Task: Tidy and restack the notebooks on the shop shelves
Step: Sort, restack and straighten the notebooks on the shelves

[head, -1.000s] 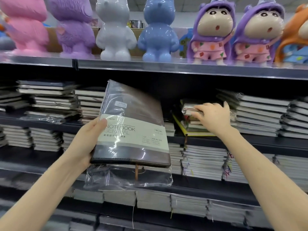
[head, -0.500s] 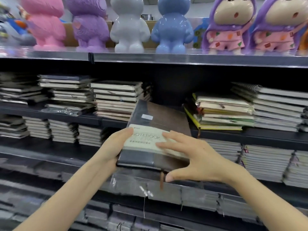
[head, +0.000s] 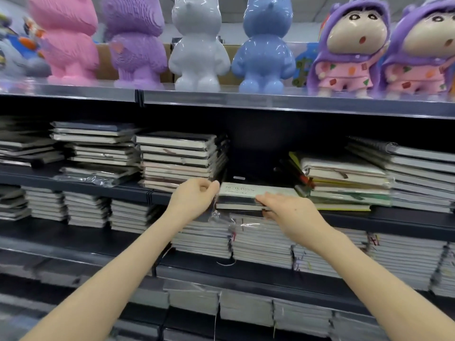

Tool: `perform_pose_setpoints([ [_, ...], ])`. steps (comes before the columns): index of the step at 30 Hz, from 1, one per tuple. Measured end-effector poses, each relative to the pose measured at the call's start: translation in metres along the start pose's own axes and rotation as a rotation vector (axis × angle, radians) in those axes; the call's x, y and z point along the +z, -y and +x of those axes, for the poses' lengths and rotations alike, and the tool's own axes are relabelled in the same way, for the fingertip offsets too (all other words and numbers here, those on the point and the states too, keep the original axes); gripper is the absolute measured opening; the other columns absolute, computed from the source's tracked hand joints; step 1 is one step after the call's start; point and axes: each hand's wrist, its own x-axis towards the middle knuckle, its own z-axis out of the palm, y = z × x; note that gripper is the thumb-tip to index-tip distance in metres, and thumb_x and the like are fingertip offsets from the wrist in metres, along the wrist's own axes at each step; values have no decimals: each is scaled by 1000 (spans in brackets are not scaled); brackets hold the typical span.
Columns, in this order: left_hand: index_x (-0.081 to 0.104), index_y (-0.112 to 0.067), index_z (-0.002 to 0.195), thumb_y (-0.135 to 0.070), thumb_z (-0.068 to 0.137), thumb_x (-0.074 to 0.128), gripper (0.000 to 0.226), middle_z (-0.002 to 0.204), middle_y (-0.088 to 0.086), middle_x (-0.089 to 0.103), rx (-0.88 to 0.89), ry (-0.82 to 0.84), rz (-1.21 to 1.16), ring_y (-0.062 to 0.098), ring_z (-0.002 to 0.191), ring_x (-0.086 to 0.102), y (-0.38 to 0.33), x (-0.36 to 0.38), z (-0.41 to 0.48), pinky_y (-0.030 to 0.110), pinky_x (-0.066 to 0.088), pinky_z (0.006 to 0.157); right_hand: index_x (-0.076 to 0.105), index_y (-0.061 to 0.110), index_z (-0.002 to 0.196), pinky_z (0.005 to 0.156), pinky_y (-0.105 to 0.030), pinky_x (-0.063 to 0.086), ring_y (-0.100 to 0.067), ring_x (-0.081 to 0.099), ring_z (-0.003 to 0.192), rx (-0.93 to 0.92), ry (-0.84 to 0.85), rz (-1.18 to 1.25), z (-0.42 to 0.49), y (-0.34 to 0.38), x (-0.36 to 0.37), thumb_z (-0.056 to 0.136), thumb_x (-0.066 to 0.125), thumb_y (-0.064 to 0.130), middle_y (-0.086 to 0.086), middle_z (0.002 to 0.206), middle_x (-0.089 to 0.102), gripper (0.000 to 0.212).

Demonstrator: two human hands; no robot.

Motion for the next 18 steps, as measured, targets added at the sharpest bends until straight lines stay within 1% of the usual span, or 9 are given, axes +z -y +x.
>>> perform_pose_setpoints([
  [2,65,-22,117,-41,93,52,33,113,-5,63,269,-50,215,13,108,57,11,3,-2,23,41,93,34,28,144,90,-36,48,-20,53,119,13,-17,16,13,0,6,101,43,24,5,139,51,45],
  [3,63,-21,122,-40,93,54,37,120,-5,61,397,-58,277,12,113,54,15,7,1,19,36,92,35,28,145,92,-36,46,-21,52,120,16,-11,24,20,1,8,101,43,26,3,138,51,44],
  [4,61,-19,126,-40,93,54,39,125,-4,59,489,-43,331,13,117,51,20,12,7,17,32,92,35,27,145,94,-36,45,-21,51,121,21,4,33,28,1,11,101,42,28,2,138,52,44],
  [5,58,-18,129,-40,94,53,42,131,-2,57,530,-16,379,14,121,49,24,17,15,18,31,95,35,27,145,96,-34,43,-22,50,123,33,25,45,36,0,13,101,42,29,1,140,51,44],
  [7,53,-18,134,-40,95,50,44,138,-1,51,524,34,442,16,127,45,31,25,32,24,32,102,35,29,146,100,-33,40,-21,48,127,69,75,87,51,-2,16,101,43,31,1,145,47,45],
  [9,53,-18,134,-36,97,49,42,138,1,51,527,31,448,19,124,48,34,31,47,29,35,102,34,30,146,102,-34,38,-21,45,129,88,108,94,63,-5,19,100,43,32,1,148,43,47],
  [12,58,-16,130,-30,96,51,37,131,2,57,535,6,417,20,117,53,39,35,61,28,38,97,31,31,148,108,-34,33,-22,38,136,107,151,87,72,-7,24,100,43,35,0,153,35,50],
  [15,60,-14,128,-27,95,54,36,129,4,59,559,-13,403,22,117,54,43,39,63,29,38,98,28,32,149,112,-33,30,-21,32,140,124,145,81,71,-8,30,100,40,37,2,156,28,50],
  [18,60,-14,127,-26,94,56,35,129,5,59,564,-24,359,21,118,53,44,39,63,27,36,100,27,32,149,112,-31,27,-19,29,142,127,135,91,69,-6,31,101,39,37,4,156,27,50],
])
